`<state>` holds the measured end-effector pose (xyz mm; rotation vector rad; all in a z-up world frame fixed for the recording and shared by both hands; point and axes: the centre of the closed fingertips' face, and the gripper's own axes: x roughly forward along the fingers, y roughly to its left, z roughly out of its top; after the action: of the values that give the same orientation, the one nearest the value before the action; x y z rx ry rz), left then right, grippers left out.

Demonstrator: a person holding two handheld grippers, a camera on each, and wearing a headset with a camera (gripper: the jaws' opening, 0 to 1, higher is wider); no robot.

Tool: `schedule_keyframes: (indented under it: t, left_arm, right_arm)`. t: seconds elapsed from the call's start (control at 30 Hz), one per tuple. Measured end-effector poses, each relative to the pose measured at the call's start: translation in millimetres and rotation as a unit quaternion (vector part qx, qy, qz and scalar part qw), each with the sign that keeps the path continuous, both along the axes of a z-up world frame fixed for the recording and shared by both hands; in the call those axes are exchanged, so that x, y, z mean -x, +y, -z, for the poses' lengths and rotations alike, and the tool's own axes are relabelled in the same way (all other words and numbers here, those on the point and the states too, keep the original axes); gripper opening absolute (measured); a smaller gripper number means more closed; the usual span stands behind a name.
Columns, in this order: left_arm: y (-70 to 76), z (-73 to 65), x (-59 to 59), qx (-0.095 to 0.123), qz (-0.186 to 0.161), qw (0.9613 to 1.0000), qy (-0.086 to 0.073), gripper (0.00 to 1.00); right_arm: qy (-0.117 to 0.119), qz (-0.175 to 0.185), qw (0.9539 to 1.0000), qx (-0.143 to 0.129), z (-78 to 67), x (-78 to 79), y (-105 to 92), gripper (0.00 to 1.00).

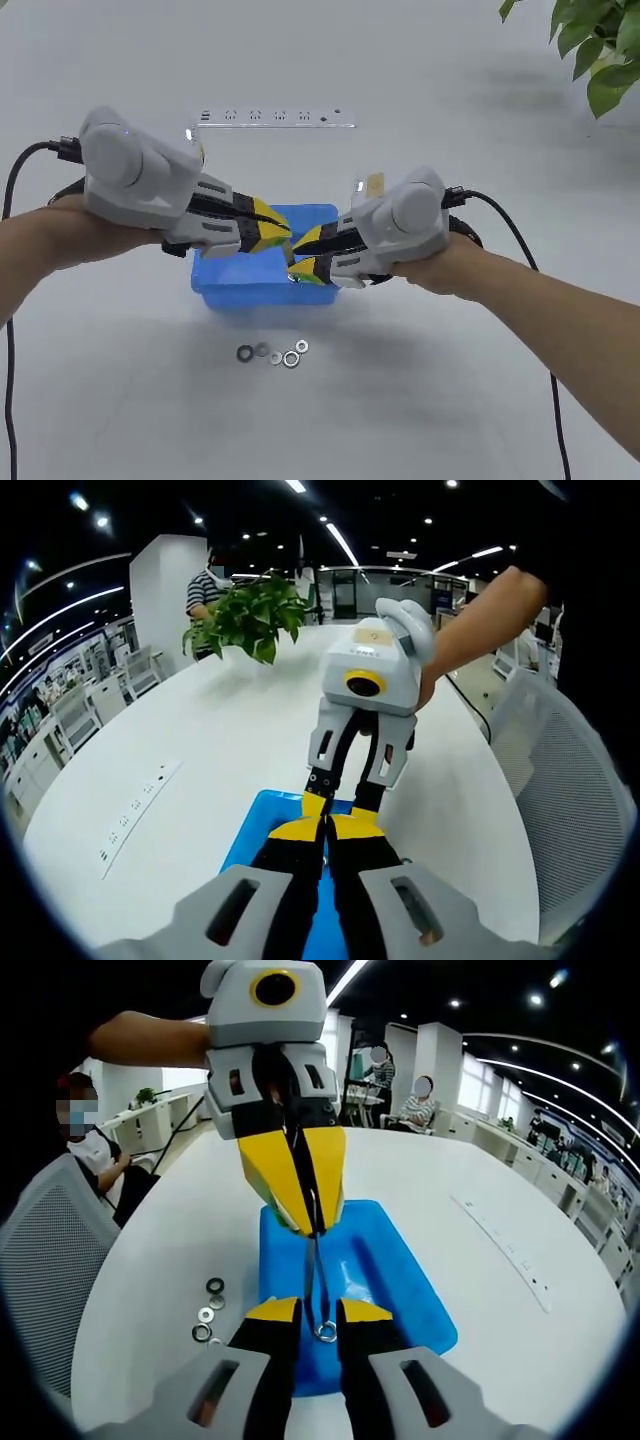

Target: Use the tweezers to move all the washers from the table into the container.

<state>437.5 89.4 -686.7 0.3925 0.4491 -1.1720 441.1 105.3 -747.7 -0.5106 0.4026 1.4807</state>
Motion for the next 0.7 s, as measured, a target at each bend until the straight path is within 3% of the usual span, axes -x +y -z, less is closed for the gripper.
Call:
schedule_keyframes:
  t: [0.7]
  left_arm:
    - [7.2, -22.3, 8.7, -0.011, -0.003, 0.9999, -0.012, 0.05]
  right_arm:
    - [-0.012, 0.031, 0.9994, -0.01, -34.1, 8.3, -22.2, 0.35]
